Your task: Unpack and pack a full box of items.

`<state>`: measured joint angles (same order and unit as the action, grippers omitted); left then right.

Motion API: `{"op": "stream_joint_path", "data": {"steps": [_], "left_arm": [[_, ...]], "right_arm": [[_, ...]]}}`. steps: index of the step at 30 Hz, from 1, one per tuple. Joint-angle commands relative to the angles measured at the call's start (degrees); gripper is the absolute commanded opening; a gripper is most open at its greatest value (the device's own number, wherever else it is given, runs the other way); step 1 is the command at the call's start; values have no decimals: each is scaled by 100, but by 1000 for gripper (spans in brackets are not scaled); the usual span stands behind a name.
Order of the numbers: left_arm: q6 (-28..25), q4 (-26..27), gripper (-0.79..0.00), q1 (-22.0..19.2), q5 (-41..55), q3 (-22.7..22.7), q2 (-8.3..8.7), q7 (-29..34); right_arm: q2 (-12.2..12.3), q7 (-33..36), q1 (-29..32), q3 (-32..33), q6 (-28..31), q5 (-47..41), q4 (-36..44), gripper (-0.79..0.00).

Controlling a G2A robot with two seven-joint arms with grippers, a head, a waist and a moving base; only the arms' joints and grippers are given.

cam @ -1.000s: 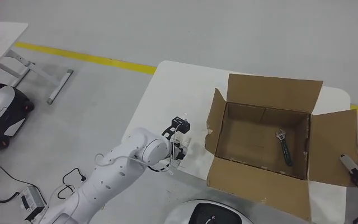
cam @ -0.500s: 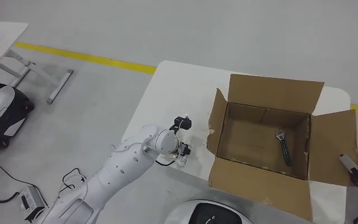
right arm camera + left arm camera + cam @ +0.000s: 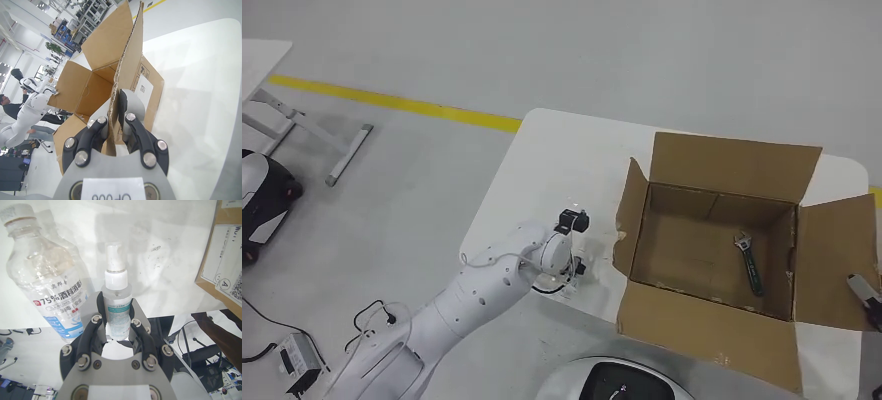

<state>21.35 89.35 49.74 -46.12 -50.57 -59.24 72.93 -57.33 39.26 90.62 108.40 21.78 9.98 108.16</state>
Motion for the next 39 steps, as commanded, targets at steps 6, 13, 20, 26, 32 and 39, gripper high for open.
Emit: {"op": "stream_joint_path", "data": {"steps": [6,13,20,26,32,39], "left_arm": [[-40,-332,-785,-234,-130,270,-135,-33],[-88,-562,-425,-364,-145,376,-233,-47],[-194,-614,0,-460,-226,415,-297,-11],[-315,-398,0,-448,-435,358,-293,78],[-344,203,0,-329,-650,-5,-202,254],[-507,1479,0,-14,-1284,-630,-15,596]], "right_arm": [[13,-41,-14,4,-43,13,-18,-748],[28,-53,-25,4,-50,52,-42,-696],[42,-41,-60,-40,-64,84,-54,-640],[55,-18,-90,-63,-58,91,-75,-480],[71,-40,-108,-12,-29,99,-21,-203],[84,-260,-37,234,86,197,179,0]]}}
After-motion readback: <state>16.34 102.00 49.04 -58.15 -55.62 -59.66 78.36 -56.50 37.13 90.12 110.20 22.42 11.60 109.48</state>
